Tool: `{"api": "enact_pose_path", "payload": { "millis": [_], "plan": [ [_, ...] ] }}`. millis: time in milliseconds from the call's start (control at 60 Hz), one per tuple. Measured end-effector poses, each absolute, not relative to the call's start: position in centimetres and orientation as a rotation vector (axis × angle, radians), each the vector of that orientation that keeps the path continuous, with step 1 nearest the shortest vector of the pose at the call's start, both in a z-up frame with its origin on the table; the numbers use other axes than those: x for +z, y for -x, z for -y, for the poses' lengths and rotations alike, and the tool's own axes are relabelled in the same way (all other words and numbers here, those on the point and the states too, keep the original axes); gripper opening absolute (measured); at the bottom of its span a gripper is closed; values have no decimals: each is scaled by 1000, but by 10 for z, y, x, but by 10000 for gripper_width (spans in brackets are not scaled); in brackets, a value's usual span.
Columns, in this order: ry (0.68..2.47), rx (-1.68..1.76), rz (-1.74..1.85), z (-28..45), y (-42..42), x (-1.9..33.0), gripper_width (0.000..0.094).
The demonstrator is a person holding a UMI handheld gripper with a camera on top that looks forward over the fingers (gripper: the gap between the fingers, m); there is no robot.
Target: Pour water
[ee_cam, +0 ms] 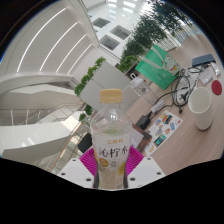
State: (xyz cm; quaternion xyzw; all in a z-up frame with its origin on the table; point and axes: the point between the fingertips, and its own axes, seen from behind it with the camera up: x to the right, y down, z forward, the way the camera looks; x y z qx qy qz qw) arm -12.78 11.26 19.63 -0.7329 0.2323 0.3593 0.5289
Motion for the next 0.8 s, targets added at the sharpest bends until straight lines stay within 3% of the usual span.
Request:
{"api": "enact_pose_path", "payload": {
  "millis": [33,133,267,350,500,700,800],
  "plan": [
    [1714,957,-665,-119,105,195,295],
    [1583,1264,-1060,-126,51,199,324],
    [1296,1706,-1445,-131,22,203,322],
    [1200,1799,-1512,-135,13,197,322],
    [937,2010,-1614,-141,-5,219,322],
    [881,2049,-1652,-134,-13,223,323],
    [998,2009,-1589,-140,-5,227,324]
  ]
}}
